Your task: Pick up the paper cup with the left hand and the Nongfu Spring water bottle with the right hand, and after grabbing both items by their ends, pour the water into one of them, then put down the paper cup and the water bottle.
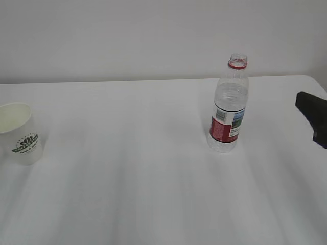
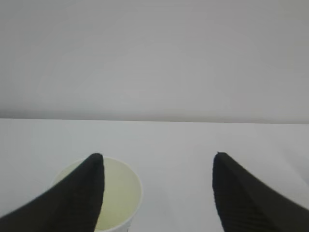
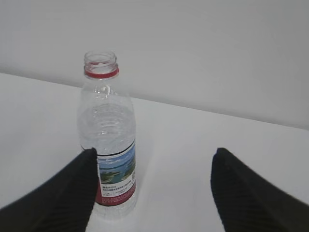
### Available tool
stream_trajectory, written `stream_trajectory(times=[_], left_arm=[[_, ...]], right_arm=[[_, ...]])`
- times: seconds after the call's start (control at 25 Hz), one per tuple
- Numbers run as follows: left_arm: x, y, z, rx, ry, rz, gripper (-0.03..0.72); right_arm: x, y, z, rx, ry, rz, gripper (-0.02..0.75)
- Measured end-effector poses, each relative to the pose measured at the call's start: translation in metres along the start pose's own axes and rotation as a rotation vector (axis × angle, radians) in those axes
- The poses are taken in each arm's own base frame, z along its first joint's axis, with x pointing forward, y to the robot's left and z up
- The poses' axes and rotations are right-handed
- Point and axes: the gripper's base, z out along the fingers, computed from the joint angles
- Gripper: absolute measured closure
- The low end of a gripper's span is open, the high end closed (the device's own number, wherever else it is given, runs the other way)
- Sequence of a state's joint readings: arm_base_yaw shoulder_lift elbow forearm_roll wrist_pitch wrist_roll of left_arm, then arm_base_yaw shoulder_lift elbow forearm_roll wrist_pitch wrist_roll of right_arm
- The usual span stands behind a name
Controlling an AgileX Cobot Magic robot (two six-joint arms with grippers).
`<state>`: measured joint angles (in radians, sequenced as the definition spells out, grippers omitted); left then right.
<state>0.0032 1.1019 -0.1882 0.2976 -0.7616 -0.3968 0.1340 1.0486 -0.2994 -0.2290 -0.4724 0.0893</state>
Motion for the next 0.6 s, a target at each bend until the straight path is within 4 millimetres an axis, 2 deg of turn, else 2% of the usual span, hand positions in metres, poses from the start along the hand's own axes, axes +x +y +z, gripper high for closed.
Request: stream_trajectory(times=[0.24, 0.6], left_arm=[[0.01, -0.004, 0.007, 0.074, 0.036, -0.002, 0.185], [0.034, -0.006, -0.003, 0.104, 0.101, -0.031, 0.185]], right_arm=[[0.015, 0.004, 0.003, -0.038, 0.048, -0.004, 0.183], [0.035, 0.009, 0.009, -0.077, 0.091, 0.016, 0.184]])
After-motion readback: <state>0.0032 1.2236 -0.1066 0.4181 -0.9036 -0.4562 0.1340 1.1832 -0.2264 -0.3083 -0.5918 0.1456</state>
